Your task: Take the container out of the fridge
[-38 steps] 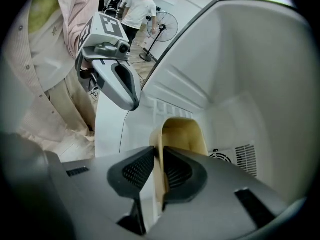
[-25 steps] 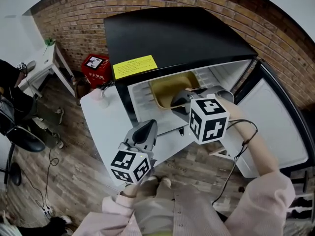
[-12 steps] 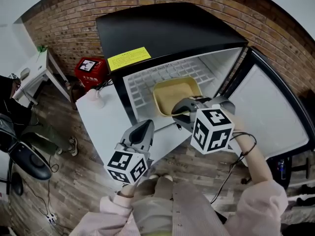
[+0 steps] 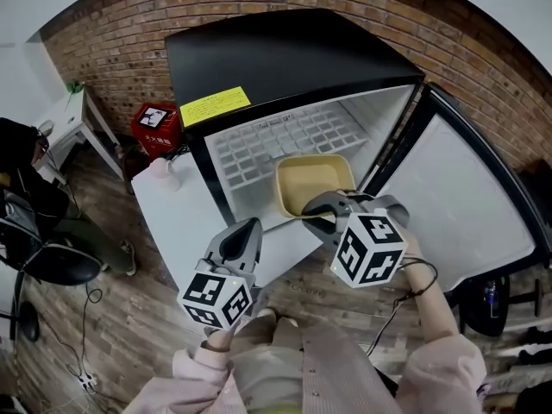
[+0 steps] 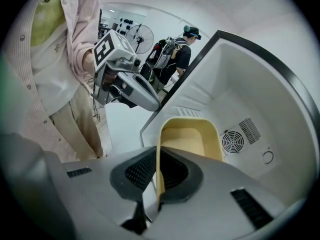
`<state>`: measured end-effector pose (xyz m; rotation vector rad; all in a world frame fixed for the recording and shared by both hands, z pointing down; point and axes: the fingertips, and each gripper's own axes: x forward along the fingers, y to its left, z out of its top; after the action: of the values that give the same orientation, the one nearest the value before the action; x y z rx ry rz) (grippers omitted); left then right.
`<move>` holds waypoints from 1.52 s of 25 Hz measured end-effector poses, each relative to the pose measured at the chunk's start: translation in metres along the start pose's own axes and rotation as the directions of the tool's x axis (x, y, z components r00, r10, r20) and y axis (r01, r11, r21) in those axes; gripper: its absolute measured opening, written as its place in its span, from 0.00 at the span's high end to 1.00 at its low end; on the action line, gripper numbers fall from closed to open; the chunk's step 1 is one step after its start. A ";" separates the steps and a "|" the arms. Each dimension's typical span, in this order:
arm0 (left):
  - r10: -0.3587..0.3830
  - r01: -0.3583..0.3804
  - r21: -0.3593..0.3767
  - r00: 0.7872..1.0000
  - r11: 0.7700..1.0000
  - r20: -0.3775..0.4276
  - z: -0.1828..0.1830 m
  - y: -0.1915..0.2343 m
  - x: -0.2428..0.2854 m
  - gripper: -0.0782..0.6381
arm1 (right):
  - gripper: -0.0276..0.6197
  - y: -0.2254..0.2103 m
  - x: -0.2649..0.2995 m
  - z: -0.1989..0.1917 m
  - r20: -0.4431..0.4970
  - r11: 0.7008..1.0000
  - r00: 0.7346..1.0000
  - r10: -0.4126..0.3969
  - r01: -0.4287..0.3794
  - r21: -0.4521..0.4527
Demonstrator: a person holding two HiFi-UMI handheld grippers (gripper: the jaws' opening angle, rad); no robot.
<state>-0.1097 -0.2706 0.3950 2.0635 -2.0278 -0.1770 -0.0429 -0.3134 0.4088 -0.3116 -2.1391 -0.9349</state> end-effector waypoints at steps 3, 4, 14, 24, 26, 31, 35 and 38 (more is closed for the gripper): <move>0.011 -0.011 0.001 1.000 1.000 0.001 -0.003 -0.004 -0.001 0.90 | 0.93 0.004 -0.003 -0.004 0.027 0.998 1.000 -0.015 0.014 0.060; 0.013 -0.013 0.002 1.000 1.000 -0.001 -0.004 -0.005 -0.001 0.90 | 0.93 0.007 -0.003 -0.006 0.032 0.997 0.999 -0.019 0.016 0.078; 0.056 -0.055 0.011 0.998 0.998 -0.028 -0.020 -0.008 -0.015 0.90 | 0.93 0.045 0.002 -0.018 0.035 0.990 0.999 0.026 -0.031 0.138; 0.065 -0.064 0.035 0.997 0.997 -0.032 -0.032 -0.016 -0.019 0.90 | 0.94 0.068 0.004 -0.027 0.040 0.986 0.997 0.065 -0.070 0.150; 0.068 -0.067 0.040 0.997 0.997 -0.031 -0.032 -0.016 -0.020 0.90 | 0.94 0.071 0.004 -0.028 0.041 0.985 0.997 0.071 -0.077 0.152; 0.074 -0.072 0.049 0.997 0.996 -0.026 -0.031 -0.019 -0.020 0.90 | 0.94 0.074 0.001 -0.027 0.046 0.985 0.996 0.078 -0.084 0.150; 0.077 -0.075 0.055 0.997 0.996 -0.019 -0.029 -0.019 -0.021 0.90 | 0.94 0.075 0.000 -0.027 0.050 0.985 0.996 0.080 -0.086 0.146; 0.079 -0.078 0.058 0.997 0.995 -0.015 -0.028 -0.019 -0.021 0.90 | 0.94 0.074 -0.001 -0.027 0.052 0.986 0.996 0.078 -0.085 0.147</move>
<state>-0.0849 -0.2471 0.4151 2.0063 -2.1235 -0.0879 0.0089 -0.2805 0.4585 -0.3454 -2.2069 -0.7233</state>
